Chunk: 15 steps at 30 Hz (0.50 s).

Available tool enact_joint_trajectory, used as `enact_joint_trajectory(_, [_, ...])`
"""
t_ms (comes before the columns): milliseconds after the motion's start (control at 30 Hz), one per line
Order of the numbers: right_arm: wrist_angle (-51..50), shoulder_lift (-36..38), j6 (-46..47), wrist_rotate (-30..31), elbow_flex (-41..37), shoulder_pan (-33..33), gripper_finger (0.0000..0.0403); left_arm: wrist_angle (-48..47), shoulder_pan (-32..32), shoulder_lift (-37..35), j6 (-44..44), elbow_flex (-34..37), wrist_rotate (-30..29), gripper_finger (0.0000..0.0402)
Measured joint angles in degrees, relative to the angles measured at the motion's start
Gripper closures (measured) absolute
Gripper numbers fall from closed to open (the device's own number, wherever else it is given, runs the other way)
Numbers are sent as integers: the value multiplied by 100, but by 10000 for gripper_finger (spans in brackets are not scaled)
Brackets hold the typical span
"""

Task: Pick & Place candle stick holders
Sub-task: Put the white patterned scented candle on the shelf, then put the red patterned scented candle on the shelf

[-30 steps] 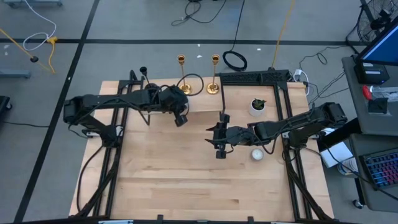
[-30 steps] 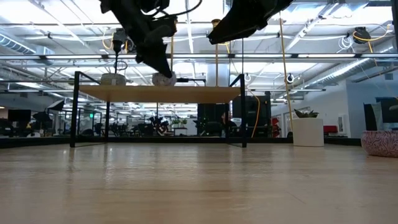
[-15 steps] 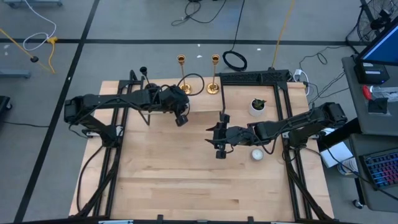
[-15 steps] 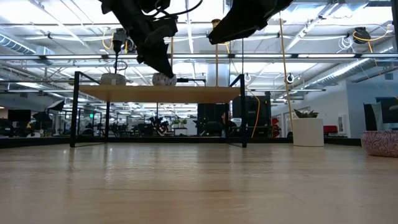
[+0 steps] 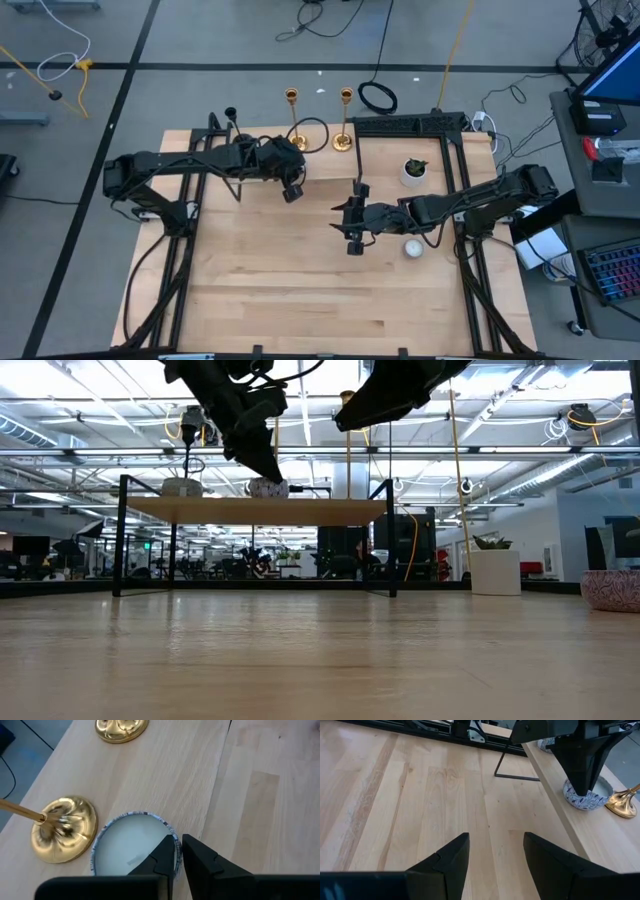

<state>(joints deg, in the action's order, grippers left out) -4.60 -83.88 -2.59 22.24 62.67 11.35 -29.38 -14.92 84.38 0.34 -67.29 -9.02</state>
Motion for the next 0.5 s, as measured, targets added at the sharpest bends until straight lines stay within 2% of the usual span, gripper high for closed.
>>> enact_joint_trajectory(133, [0, 0, 1, 0, 0, 0, 216, 92, -1, 0, 173, 1, -2, 347])
enact_joint_trajectory(367, [0, 0, 2, 2, 0, 0, 216, 395, 0, -2, 219, 2, -2, 280])
enact_joint_trajectory(500, [-3, 0, 32, 2, 0, 2, 216, 348, 48, -139, 379, 9, 63, 259])
